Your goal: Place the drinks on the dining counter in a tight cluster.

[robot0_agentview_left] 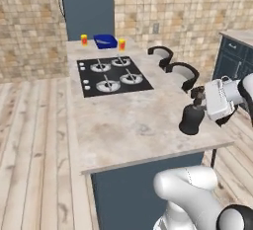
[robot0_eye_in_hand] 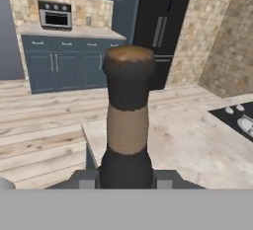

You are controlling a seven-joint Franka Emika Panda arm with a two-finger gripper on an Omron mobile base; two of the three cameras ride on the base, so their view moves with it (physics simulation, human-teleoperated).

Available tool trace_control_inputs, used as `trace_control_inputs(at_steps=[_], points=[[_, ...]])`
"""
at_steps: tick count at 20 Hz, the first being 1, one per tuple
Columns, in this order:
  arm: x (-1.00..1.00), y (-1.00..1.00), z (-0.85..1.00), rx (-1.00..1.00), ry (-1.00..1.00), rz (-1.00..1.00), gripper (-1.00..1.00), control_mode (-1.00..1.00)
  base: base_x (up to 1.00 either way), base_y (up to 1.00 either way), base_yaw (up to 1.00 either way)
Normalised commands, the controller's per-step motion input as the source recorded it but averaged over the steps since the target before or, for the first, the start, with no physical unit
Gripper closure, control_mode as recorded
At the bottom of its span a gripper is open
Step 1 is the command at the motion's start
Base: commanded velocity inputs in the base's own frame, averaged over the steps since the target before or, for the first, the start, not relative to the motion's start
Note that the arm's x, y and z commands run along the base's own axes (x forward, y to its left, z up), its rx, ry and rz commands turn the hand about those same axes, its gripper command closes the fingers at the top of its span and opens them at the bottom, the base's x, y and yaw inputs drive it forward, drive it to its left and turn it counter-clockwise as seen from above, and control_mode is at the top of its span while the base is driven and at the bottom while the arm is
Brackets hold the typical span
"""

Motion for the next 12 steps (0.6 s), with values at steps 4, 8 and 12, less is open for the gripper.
trace_control_inputs(at_steps=[4, 8, 12], points=[[0.0, 0.0, 0.0, 0.0, 0.0, 0.0, 1.0, 1.0, 0.13, -0.59, 0.11], [0.0, 0.0, 0.0, 0.0, 0.0, 0.0, 1.0, 1.0, 0.16, 0.2, 0.01], [0.0, 0.0, 0.0, 0.0, 0.0, 0.0, 1.0, 1.0, 0.08, 0.93, 0.07]])
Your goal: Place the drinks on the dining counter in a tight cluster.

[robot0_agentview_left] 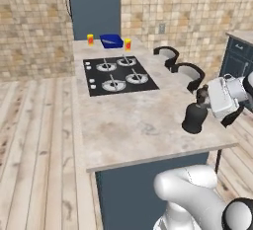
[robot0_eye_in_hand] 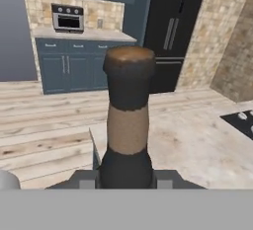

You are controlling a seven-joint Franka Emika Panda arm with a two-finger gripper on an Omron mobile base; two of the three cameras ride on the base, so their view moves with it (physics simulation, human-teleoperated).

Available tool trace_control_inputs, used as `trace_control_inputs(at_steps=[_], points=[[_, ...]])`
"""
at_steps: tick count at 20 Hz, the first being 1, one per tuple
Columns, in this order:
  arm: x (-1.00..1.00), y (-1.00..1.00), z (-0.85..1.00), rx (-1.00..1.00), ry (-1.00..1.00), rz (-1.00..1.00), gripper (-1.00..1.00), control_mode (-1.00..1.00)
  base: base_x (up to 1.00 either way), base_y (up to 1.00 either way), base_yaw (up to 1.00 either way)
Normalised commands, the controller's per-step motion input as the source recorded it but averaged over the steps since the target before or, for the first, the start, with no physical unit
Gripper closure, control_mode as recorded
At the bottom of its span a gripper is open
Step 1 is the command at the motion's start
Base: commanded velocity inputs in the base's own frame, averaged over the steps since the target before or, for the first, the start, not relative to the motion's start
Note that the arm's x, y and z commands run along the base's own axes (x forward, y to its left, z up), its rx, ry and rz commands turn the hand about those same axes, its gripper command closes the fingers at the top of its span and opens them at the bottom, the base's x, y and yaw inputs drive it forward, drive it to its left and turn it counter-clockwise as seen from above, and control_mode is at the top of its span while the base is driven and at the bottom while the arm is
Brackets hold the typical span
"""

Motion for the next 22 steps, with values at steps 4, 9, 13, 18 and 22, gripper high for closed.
trace_control_inputs(at_steps=[4, 9, 13, 18, 22], points=[[0.0, 0.0, 0.0, 0.0, 0.0, 0.0, 1.0, 1.0, 0.06, 0.42, 0.05], [0.0, 0.0, 0.0, 0.0, 0.0, 0.0, 1.0, 1.0, 0.47, -0.67, 0.0], [0.0, 0.0, 0.0, 0.0, 0.0, 0.0, 1.0, 1.0, 0.22, -0.26, 0.0], [0.0, 0.0, 0.0, 0.0, 0.0, 0.0, 1.0, 1.0, 0.18, 0.03, 0.0], [0.0, 0.0, 0.0, 0.0, 0.0, 0.0, 1.0, 1.0, 0.5, 0.23, 0.0]])
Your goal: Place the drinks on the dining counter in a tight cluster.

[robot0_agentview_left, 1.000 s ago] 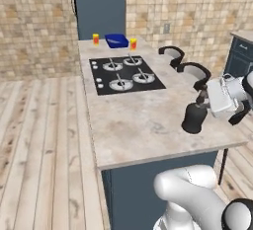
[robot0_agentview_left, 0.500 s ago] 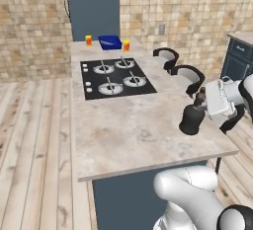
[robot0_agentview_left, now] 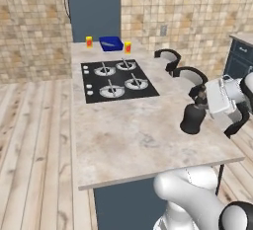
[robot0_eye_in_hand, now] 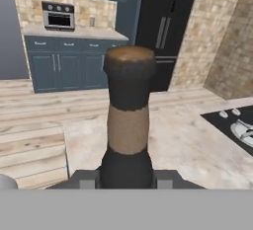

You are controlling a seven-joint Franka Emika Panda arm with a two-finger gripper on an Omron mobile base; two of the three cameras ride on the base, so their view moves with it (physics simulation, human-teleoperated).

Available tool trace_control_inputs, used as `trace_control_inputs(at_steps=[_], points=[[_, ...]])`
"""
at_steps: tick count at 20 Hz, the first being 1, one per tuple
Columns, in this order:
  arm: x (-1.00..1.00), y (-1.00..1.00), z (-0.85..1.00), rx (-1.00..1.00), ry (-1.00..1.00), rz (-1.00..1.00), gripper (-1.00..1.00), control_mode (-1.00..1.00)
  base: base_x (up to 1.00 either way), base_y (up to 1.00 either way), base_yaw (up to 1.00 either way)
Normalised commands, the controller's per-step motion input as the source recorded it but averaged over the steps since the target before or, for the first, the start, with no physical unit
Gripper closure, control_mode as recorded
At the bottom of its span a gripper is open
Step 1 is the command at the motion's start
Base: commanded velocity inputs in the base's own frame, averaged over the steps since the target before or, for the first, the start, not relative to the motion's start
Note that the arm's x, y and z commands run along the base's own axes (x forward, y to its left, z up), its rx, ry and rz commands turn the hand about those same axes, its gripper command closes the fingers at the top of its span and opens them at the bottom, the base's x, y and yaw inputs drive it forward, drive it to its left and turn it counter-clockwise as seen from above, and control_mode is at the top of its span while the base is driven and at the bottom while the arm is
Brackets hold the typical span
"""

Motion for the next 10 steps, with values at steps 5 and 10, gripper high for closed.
trace_control_inputs(at_steps=[5, 10], points=[[0.0, 0.0, 0.0, 0.0, 0.0, 0.0, 1.0, 1.0, 0.52, 0.13, 0.0], [0.21, 0.04, 0.07, -0.03, 0.09, 0.0, 1.0, -1.0, 0.23, 0.0, 0.0]])
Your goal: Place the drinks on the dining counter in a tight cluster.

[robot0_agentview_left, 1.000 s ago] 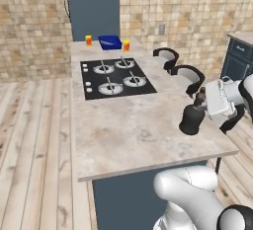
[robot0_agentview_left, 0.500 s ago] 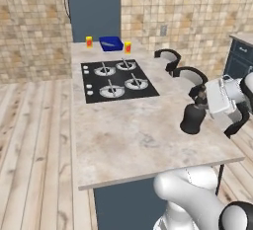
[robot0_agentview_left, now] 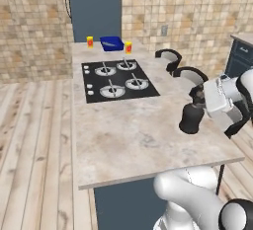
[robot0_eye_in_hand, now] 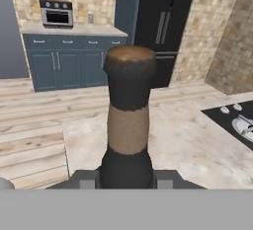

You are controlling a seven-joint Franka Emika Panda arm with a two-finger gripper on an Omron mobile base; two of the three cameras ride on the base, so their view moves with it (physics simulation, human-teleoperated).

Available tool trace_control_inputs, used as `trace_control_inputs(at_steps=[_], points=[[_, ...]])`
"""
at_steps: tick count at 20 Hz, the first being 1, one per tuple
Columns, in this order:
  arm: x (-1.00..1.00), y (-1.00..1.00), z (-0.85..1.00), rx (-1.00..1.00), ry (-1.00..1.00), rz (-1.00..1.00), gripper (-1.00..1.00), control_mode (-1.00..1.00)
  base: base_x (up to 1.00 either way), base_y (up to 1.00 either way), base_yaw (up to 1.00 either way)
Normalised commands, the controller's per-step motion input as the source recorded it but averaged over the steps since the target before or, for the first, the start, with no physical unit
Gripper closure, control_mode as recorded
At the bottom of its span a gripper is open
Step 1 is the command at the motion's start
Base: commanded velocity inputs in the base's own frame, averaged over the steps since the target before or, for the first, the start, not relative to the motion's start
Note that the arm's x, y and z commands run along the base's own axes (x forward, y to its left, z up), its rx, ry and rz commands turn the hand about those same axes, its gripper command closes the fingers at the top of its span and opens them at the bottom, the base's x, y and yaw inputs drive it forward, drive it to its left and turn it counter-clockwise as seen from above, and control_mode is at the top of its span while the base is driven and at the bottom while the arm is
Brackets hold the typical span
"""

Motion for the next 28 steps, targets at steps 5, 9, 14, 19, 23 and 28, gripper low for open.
trace_control_inputs(at_steps=[5, 9, 14, 19, 23, 28], points=[[0.71, 0.1, 0.23, -0.1, 0.28, 0.0, 1.0, -1.0, 0.0, 0.0, 0.0], [0.82, 0.06, 0.14, -0.1, 0.28, 0.01, 1.0, -1.0, 0.0, 0.0, 0.0], [0.96, 0.01, -0.39, -0.05, 0.04, 0.04, 1.0, -1.0, 0.0, 0.0, 0.0], [0.99, 0.03, -0.93, 0.0, -0.05, 0.02, 1.0, -1.0, 0.0, 0.0, 0.0], [0.76, 0.0, -0.58, 0.02, -0.13, 0.02, 1.0, -1.0, 0.0, 0.0, 0.0], [0.29, 0.0, -0.3, 0.23, -0.16, 0.1, 1.0, -1.0, 0.0, 0.0, 0.0]])
